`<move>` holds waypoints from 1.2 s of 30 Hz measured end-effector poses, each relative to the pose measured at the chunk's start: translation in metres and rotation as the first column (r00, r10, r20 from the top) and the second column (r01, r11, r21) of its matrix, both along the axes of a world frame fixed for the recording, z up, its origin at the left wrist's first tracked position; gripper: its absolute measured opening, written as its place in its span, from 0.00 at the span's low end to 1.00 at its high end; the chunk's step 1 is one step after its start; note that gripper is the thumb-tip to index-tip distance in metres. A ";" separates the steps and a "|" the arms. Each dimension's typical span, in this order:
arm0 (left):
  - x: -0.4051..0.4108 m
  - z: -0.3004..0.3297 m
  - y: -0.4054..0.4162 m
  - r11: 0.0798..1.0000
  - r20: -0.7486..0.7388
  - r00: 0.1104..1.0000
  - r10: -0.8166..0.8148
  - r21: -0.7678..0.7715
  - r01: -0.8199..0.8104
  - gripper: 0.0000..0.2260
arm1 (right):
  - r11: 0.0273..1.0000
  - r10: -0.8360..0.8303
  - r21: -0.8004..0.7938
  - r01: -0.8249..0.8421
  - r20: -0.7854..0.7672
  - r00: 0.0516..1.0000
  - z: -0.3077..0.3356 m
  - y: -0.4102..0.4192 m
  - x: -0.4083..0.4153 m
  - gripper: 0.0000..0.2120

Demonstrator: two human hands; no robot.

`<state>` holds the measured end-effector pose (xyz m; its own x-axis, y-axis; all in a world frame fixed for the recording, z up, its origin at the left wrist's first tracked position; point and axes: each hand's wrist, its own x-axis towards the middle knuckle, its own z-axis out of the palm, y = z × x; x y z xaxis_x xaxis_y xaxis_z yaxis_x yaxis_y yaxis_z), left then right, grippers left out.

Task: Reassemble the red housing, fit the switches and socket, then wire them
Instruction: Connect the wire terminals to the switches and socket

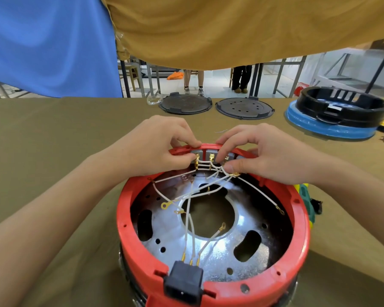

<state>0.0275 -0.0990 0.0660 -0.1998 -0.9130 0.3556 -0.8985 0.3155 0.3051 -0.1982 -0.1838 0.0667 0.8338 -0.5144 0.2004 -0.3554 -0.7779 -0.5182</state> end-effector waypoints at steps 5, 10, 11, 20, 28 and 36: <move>-0.003 -0.001 0.002 1.000 -0.031 0.999 0.026 -0.005 -0.026 0.10 | 1.000 -0.003 0.013 0.003 0.023 1.000 -0.001 0.001 0.000 0.05; -0.006 -0.002 0.001 0.999 -0.035 0.998 0.043 -0.011 -0.044 0.09 | 1.000 -0.011 0.028 0.010 0.034 0.999 0.000 0.001 0.000 0.05; -0.006 -0.002 0.001 0.999 -0.034 0.998 0.045 -0.011 -0.045 0.09 | 1.000 -0.011 0.025 0.010 0.034 0.999 0.000 0.001 0.000 0.05; -0.002 -0.002 0.000 0.997 -0.105 0.993 0.057 0.052 -0.051 0.12 | 0.998 0.011 0.063 -0.013 0.042 0.999 0.002 -0.001 -0.002 0.05; -0.003 -0.005 -0.001 0.993 -0.112 0.990 0.082 0.098 -0.071 0.12 | 0.994 0.056 0.093 -0.056 0.000 0.998 0.006 0.004 -0.002 0.03; -0.005 0.000 0.002 0.991 -0.109 0.994 0.002 0.130 0.013 0.15 | 0.993 0.068 0.102 -0.066 -0.022 0.997 0.006 0.008 0.000 0.04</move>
